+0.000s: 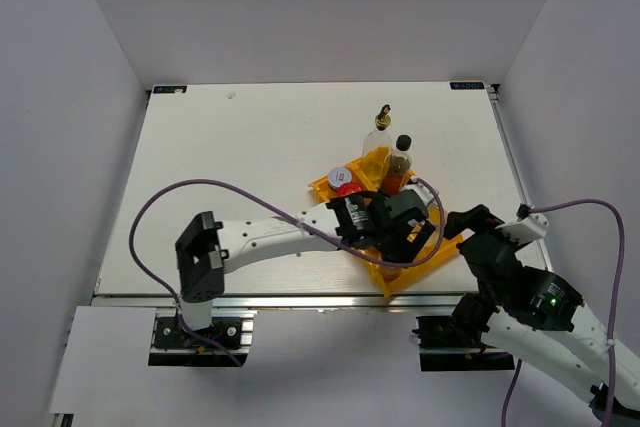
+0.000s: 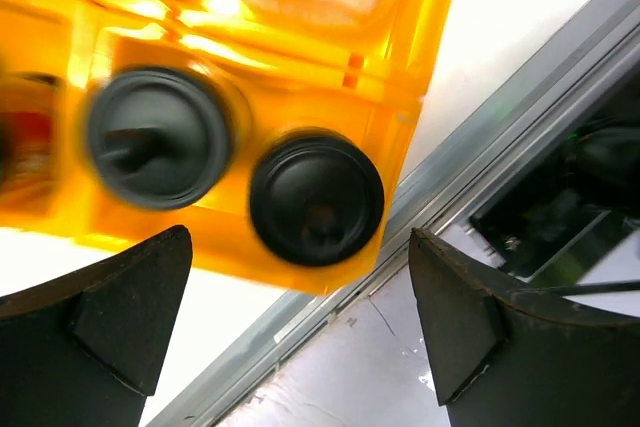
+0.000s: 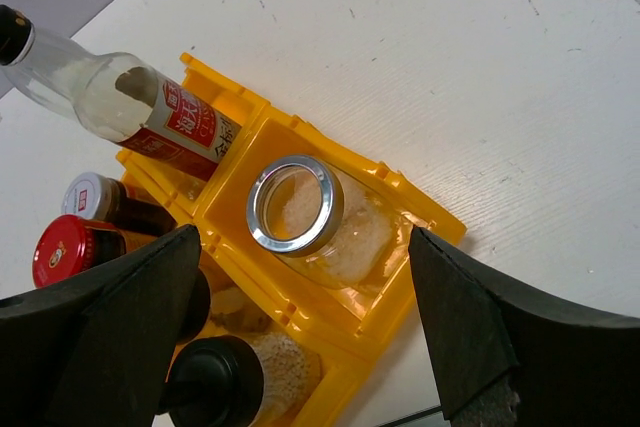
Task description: Organize the condiment bottles
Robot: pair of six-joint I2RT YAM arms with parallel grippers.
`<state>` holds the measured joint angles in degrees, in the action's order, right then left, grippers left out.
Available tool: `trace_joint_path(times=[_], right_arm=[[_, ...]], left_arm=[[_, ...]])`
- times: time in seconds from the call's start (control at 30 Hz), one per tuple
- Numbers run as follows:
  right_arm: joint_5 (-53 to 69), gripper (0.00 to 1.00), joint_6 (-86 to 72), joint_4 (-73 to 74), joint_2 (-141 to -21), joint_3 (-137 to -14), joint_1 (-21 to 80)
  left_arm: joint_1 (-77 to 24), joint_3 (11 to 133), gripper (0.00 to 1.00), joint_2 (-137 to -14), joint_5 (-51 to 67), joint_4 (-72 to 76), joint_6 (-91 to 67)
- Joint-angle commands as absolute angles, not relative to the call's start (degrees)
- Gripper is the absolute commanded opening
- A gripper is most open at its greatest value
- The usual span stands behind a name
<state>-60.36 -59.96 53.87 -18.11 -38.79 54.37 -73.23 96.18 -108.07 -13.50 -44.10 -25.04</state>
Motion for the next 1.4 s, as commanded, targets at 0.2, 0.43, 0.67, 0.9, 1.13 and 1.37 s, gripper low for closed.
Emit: trace_joint_path(times=[0.2, 0.43, 0.67, 0.9, 1.13, 1.37], right_arm=[[-64.25, 0.89, -54.69, 47.3, -23.63, -40.25, 54.32], [-66.97, 0.89, -52.39, 47.46, -34.35, -47.62, 53.79], [-58.47, 0.9, -30.96, 29.76, -42.09, -52.03, 40.37], [-26.66, 0.89, -20.92, 21.36, -51.5, -53.79, 4.28], [-16.89, 0.89, -21.01, 18.03, -52.39, -53.97, -2.11], [-15.82, 0.89, -20.92, 13.01, -45.8, -48.96, -2.11]], left_arm=[[-62.7, 94.31, 0.98, -91.76, -25.35, -37.71, -27.67], [-33.7, 81.59, 0.98, -80.99, -20.75, -29.64, -33.84], [-17.5, 64.96, 0.98, -67.95, -19.6, -25.49, -34.54], [-14.5, 56.61, 0.98, -60.12, -25.66, -22.07, -32.26], [-13.97, 55.99, 0.98, -57.75, -28.21, -20.92, -30.41], [-13.97, 53.97, 0.98, -56.95, -28.39, -19.16, -30.06]])
